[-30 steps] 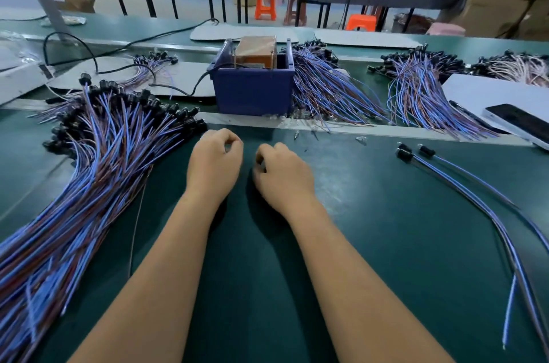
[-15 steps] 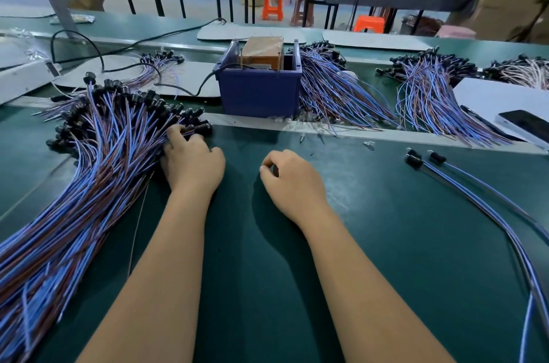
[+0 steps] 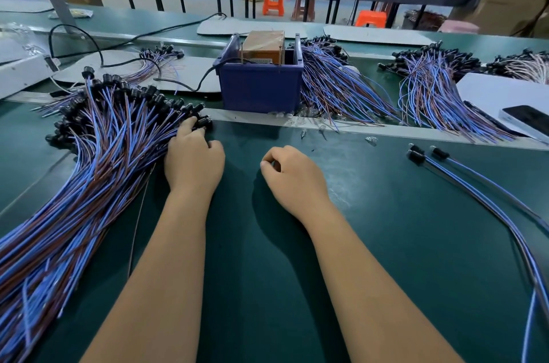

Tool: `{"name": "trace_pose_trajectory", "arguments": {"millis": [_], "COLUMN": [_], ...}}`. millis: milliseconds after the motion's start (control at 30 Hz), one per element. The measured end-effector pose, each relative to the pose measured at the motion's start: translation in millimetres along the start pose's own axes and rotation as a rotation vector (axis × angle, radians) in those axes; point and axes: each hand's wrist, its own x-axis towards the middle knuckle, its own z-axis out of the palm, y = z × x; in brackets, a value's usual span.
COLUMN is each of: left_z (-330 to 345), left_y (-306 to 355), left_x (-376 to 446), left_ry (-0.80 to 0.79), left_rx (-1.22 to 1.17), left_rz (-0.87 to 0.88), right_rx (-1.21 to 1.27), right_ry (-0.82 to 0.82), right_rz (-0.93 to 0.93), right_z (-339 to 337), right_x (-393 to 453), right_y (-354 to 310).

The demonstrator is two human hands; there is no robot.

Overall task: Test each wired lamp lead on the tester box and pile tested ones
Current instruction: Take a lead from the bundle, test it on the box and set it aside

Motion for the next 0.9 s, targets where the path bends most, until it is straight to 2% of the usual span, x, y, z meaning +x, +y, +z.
{"name": "trace_pose_trajectory", "arguments": {"millis": [200,300,400,533,633,767,900], "left_z": [3.5,6.7,5.3,0.6,-0.9,-5.5,-8.1], "left_y": [13.4,28.6,49.3,68.8,69.0,76.6,91.1], "left_x": [-8.3,-17.5,-28.3,-37.3,-41.1,-49.8,-63.9], "left_ry": [0.131,0.131,0.05,-0.228,-0.488,-0.854,-1.16], "left_rx": [-0.126,-0.253,-0.668,-1.387,-1.657,-1.702,-1.508], "left_rz": [0.167,0.25,0.231,0.061,-0.033,-0.049,0.032], "right_rx": [0.09,0.45,0.924,1.236,1.311,1.299,1.411], "right_ry": [0.022,0.044,0.047,-0.093,-0.2,-0.332,-0.477], "right_rz": [-0.018,0.03,0.154,0.332,0.405,0.381,0.398], "right_z": [-0.1,-3.8,-12.2,-26.8,-33.5,-37.2,-42.4], "right_x": [-0.8,-1.1,1.7,5.5,10.0,10.2,4.7], "right_y": [-1.4,-3.4,-3.6,-0.3,1.6,5.9,11.2]}}
